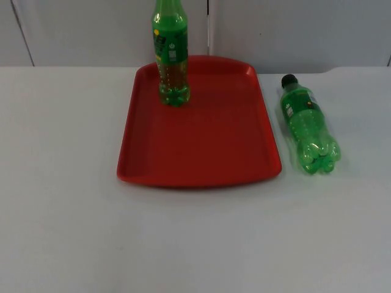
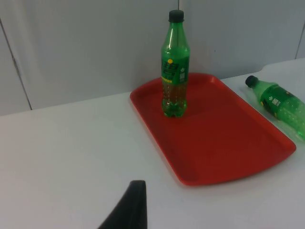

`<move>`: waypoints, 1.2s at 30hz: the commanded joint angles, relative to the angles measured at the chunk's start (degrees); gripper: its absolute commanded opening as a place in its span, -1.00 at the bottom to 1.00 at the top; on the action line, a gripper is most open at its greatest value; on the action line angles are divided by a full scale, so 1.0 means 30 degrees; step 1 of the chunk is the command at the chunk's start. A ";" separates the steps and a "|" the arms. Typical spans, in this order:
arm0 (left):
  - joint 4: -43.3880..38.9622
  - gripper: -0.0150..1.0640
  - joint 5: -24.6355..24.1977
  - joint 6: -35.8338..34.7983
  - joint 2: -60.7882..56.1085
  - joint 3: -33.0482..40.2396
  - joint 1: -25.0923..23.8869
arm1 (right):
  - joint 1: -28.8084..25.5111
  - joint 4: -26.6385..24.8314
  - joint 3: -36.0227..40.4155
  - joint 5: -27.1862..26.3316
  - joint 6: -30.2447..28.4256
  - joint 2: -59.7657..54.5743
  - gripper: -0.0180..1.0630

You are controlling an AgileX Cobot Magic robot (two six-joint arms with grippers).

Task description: Place the bottle upright on the tray.

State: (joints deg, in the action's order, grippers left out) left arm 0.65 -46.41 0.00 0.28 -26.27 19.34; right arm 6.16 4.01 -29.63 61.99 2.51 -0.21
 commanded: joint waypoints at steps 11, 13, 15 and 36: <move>-0.0103 0.98 -0.0021 0.0000 -0.0095 -0.0134 0.0120 | -0.0118 -0.0428 -0.3241 -0.1750 -0.0110 -0.3779 0.97; -0.0103 0.98 -0.0021 0.0000 -0.0095 -0.0134 0.0120 | -0.0118 -0.0428 -0.3563 -0.1937 -0.0110 -0.4651 0.97; -0.0103 0.98 -0.0021 0.0000 -0.0095 -0.0134 0.0120 | -0.0118 -0.0428 -0.4310 -0.2451 -0.0110 -0.6354 0.97; -0.0103 0.98 -0.0021 0.0000 -0.0095 -0.0134 0.0120 | -0.0084 -0.0519 -1.8174 -0.1498 -0.0558 -2.5577 0.97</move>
State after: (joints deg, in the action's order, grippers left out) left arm 0.65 -46.41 0.00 0.28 -26.27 19.34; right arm 6.16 2.79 -79.56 56.49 1.52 -73.61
